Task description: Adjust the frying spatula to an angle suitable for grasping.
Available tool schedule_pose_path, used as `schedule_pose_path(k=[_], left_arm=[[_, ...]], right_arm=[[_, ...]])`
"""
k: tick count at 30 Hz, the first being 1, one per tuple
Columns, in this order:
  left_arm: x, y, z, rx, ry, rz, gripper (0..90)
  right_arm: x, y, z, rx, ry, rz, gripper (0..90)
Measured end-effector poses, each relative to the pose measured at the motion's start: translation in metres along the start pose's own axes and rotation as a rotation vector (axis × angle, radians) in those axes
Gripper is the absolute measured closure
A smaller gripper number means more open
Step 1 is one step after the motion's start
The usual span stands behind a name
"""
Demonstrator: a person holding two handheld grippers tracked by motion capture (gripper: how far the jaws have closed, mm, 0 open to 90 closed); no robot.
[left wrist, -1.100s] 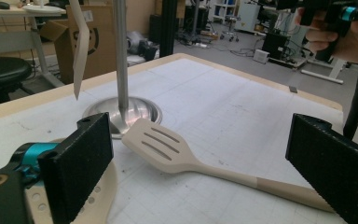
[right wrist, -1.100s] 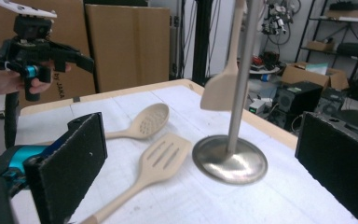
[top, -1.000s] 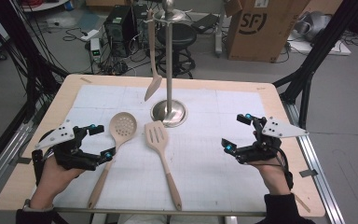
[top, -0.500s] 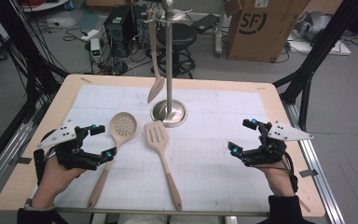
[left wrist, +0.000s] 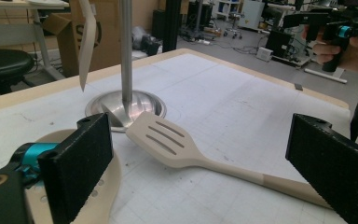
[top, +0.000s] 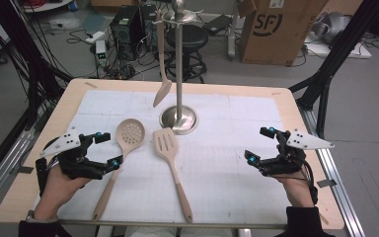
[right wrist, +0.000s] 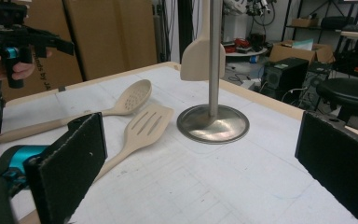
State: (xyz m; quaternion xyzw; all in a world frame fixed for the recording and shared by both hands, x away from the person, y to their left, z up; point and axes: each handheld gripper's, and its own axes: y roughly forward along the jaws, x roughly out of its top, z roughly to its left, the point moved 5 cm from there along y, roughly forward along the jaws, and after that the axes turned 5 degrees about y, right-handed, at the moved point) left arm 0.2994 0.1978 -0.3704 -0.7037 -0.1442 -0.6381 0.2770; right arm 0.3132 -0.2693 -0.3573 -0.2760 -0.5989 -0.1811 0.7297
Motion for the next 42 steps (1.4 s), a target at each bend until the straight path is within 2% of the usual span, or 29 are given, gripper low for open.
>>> schedule_pose_path(k=[19,27,32,35,42], left_arm=[[0.000,0.002,-0.004,-0.012,0.011,-0.001,7.8],[-0.003,0.011,-0.014,-0.036,0.042,0.017,9.0],[-0.002,0.014,-0.019,-0.046,0.054,0.004,13.2],[-0.002,0.015,-0.020,-0.051,0.056,-0.007,16.6],[-0.002,0.018,-0.019,-0.039,0.061,-0.003,15.9]], right_arm=[[-0.001,0.006,0.004,0.015,0.005,0.013,1.5],[-0.002,0.007,0.004,0.021,0.014,0.012,1.5],[-0.002,0.008,0.004,0.026,0.013,0.013,1.5],[-0.002,0.009,0.007,0.034,0.013,0.016,1.5],[-0.007,0.020,0.019,0.073,-0.002,0.045,1.5]])
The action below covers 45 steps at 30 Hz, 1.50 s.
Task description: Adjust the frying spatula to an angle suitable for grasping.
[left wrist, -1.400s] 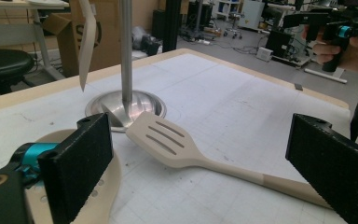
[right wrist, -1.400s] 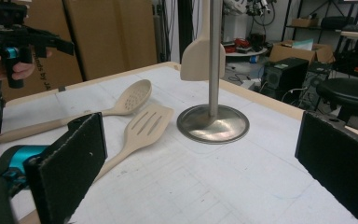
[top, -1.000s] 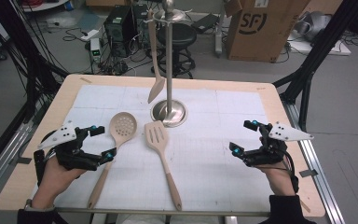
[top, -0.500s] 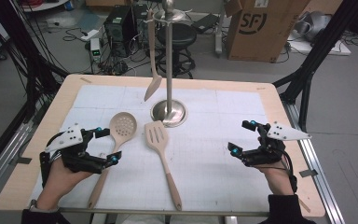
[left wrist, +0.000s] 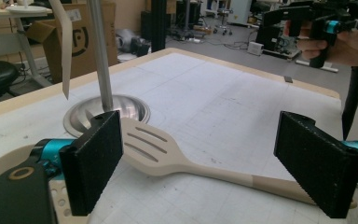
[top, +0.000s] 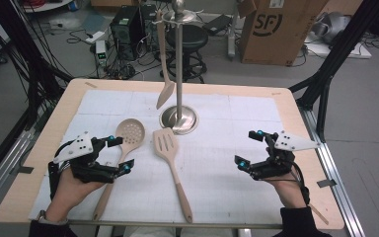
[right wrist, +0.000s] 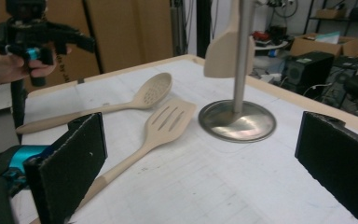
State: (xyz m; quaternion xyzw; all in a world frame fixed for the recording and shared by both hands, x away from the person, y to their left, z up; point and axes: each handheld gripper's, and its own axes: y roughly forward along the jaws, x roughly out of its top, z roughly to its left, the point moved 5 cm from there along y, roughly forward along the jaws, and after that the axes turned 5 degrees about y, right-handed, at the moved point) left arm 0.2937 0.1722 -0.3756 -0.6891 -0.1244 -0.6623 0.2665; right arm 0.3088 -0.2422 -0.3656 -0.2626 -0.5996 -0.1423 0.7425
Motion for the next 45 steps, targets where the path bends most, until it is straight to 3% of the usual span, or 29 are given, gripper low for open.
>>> schedule_pose_path(k=[18,23,25,29,36,45], left_arm=[[0.000,-0.005,0.001,0.028,-0.010,-0.001,15.1],[-0.002,-0.008,0.000,0.028,-0.016,0.004,15.1],[-0.002,-0.009,0.000,0.031,-0.014,0.003,15.1],[-0.002,-0.012,0.001,0.038,-0.016,0.003,15.1],[-0.003,-0.015,0.002,0.047,-0.020,0.002,15.1],[-0.004,-0.015,0.001,0.046,-0.020,0.011,15.1]], right_arm=[[-0.030,0.077,0.041,0.180,-0.078,0.224,2.0],[-0.037,0.093,0.046,0.213,-0.076,0.273,7.6],[-0.040,0.099,0.048,0.226,-0.075,0.290,16.8],[-0.043,0.110,0.050,0.249,-0.070,0.311,27.3],[-0.053,0.126,0.053,0.277,-0.064,0.361,62.5],[-0.059,0.138,0.050,0.307,-0.055,0.363,89.5]])
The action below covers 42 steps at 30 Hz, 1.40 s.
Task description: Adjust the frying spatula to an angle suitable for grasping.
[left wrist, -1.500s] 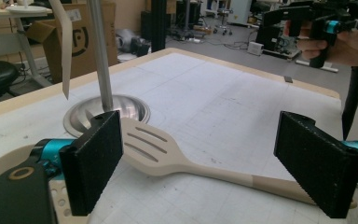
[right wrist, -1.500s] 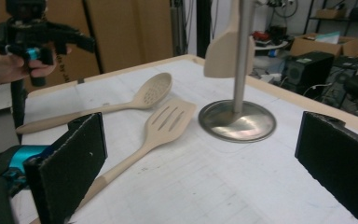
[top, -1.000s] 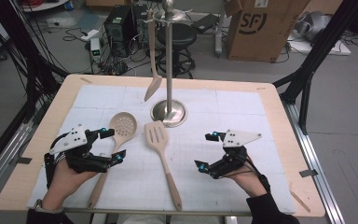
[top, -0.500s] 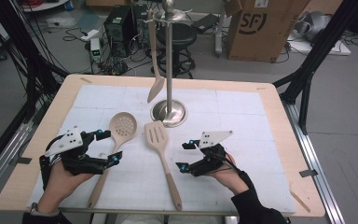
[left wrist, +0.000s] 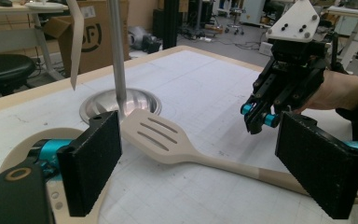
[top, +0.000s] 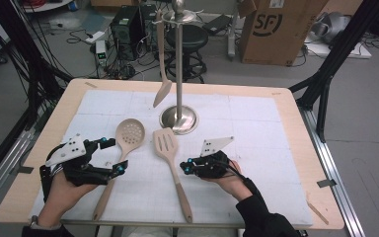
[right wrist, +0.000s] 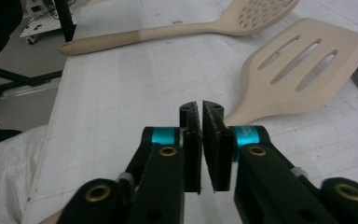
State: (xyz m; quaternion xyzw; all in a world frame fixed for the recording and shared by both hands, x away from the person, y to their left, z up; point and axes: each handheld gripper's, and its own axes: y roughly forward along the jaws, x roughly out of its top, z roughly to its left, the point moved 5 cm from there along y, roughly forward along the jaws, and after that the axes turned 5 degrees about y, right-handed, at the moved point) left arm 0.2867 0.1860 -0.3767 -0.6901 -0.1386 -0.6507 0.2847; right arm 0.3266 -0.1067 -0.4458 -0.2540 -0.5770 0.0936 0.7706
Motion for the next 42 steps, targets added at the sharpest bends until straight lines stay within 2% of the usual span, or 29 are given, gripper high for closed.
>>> schedule_pose_path(k=[2,4,8,9,11,17,19,24,26,35,39,42], left_arm=[[0.000,0.000,0.000,-0.002,0.003,0.000,15.1],[0.000,0.000,0.000,-0.002,0.002,0.001,15.1],[-0.001,0.000,0.000,-0.002,0.001,0.003,15.1],[-0.001,0.000,0.000,-0.003,0.002,0.003,15.1],[-0.001,0.000,0.000,-0.003,0.001,0.003,15.1],[-0.001,0.000,0.001,-0.002,-0.003,0.002,15.1],[-0.001,-0.001,0.001,0.000,0.001,0.003,15.1],[-0.001,-0.002,0.002,0.003,0.000,0.002,15.1],[-0.001,-0.002,0.002,0.004,-0.002,0.001,15.1],[-0.002,-0.003,0.003,0.012,-0.009,0.001,15.1],[-0.002,-0.003,0.003,0.009,-0.011,-0.002,15.1],[-0.001,-0.002,0.003,0.008,-0.009,-0.002,15.1]], right_arm=[[-0.001,0.003,-0.002,0.001,-0.008,-0.001,90.0],[-0.001,0.006,-0.003,0.021,0.002,-0.008,90.0],[0.000,0.014,-0.006,0.014,-0.004,-0.031,90.0],[0.000,0.016,-0.005,0.017,0.006,-0.025,90.0],[0.001,0.022,-0.005,0.007,-0.011,-0.019,90.0],[0.000,0.042,-0.008,-0.028,-0.014,0.049,90.0],[0.000,0.048,-0.008,-0.023,-0.017,0.065,90.0],[0.001,0.060,-0.005,-0.023,-0.066,0.101,90.0],[0.002,0.064,-0.004,-0.029,-0.071,0.109,90.0],[0.006,0.076,-0.008,-0.055,-0.085,0.141,90.0],[0.006,0.080,-0.007,-0.062,-0.093,0.174,90.0],[0.005,0.078,-0.008,-0.058,-0.070,0.177,90.0]])
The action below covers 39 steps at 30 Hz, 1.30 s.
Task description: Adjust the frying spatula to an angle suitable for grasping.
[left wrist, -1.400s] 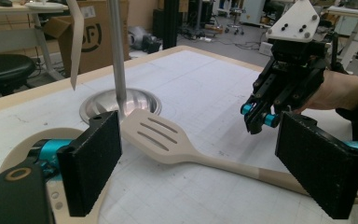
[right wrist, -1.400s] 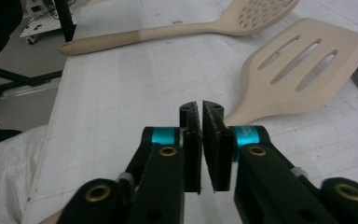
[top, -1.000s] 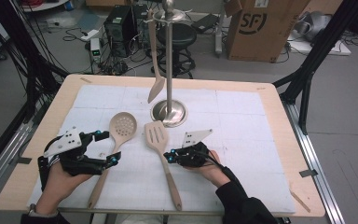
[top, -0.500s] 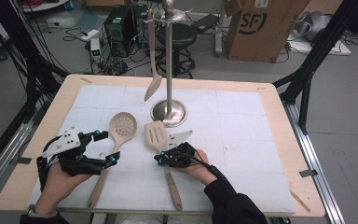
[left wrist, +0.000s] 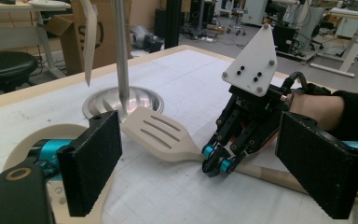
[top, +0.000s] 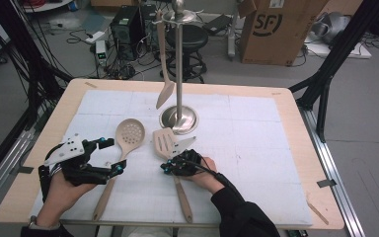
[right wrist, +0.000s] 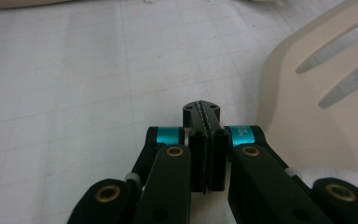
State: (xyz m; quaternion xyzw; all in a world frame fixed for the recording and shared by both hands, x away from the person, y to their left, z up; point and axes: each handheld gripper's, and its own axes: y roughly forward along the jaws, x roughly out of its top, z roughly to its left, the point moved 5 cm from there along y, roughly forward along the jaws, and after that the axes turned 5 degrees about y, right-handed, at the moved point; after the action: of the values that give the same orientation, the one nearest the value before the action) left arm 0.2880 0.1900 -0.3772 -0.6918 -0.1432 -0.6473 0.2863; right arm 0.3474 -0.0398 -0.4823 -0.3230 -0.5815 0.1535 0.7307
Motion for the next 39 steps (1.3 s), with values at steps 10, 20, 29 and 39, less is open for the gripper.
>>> schedule_pose_path(k=[10,20,29,39], left_arm=[[0.001,-0.002,0.001,0.003,0.001,-0.006,15.1],[0.002,-0.006,0.001,0.007,0.000,-0.009,15.1],[0.002,-0.008,0.001,0.011,-0.001,-0.011,15.1],[0.002,-0.006,0.000,0.006,0.001,-0.008,15.1]], right_arm=[[-0.002,-0.005,-0.001,-0.024,-0.032,0.027,90.0],[-0.006,-0.014,-0.003,-0.041,-0.028,0.024,90.0],[-0.011,-0.023,-0.006,-0.048,-0.013,0.018,90.0],[-0.023,-0.043,-0.014,-0.061,0.036,-0.017,90.0]])
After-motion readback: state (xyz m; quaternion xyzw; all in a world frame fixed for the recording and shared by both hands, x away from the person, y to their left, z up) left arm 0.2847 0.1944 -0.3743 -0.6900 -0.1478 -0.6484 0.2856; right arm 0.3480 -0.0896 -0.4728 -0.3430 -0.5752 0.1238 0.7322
